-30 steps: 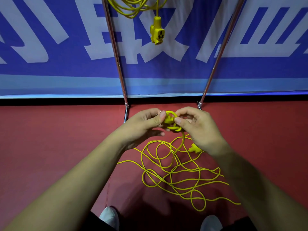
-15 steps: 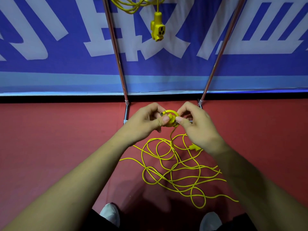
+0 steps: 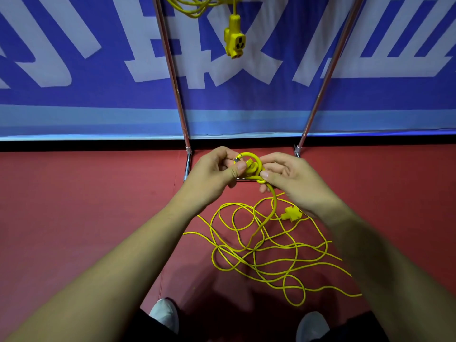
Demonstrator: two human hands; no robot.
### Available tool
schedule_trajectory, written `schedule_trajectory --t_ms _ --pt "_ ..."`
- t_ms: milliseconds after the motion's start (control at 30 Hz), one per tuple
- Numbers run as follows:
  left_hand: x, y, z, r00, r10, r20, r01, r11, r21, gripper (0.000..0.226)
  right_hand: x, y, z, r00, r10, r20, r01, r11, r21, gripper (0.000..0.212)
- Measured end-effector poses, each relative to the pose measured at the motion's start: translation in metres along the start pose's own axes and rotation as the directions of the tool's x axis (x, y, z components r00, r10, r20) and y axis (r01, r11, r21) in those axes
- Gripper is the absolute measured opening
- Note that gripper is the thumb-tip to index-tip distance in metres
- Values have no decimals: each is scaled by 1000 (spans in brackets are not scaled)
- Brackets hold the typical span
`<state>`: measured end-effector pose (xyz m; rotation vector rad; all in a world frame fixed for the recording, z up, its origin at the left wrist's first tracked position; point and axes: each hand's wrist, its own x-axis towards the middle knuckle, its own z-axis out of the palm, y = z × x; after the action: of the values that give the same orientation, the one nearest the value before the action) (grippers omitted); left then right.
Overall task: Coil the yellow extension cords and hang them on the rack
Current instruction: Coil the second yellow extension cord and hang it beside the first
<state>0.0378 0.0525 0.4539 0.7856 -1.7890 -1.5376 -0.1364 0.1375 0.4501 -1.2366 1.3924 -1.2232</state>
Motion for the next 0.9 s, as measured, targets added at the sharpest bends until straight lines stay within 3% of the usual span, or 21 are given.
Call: schedule_trajectory --t_ms 233,367,533,667,900 --pt "1 -2 1 1000 -4 -10 4 1000 14 19 2 -1 -1 999 35 -31 -34 999 21 24" --pt "1 -1 -1 1000 -19 -10 19 1000 -21 16 4 -2 0 998 59 -35 -57 997 60 13" --pt "0 -1 1 998 -44 -42 40 996 -81 19 4 -5 8 989 -62 -134 56 997 -46 15" --pt "0 1 2 995 -25 -100 14 994 -105 22 5 -6 15 976 -132 -176 133 991 -9 26" --pt "-4 5 3 977 102 -189 -76 988 136 29 7 -4 15 971 -133 -200 136 991 2 22"
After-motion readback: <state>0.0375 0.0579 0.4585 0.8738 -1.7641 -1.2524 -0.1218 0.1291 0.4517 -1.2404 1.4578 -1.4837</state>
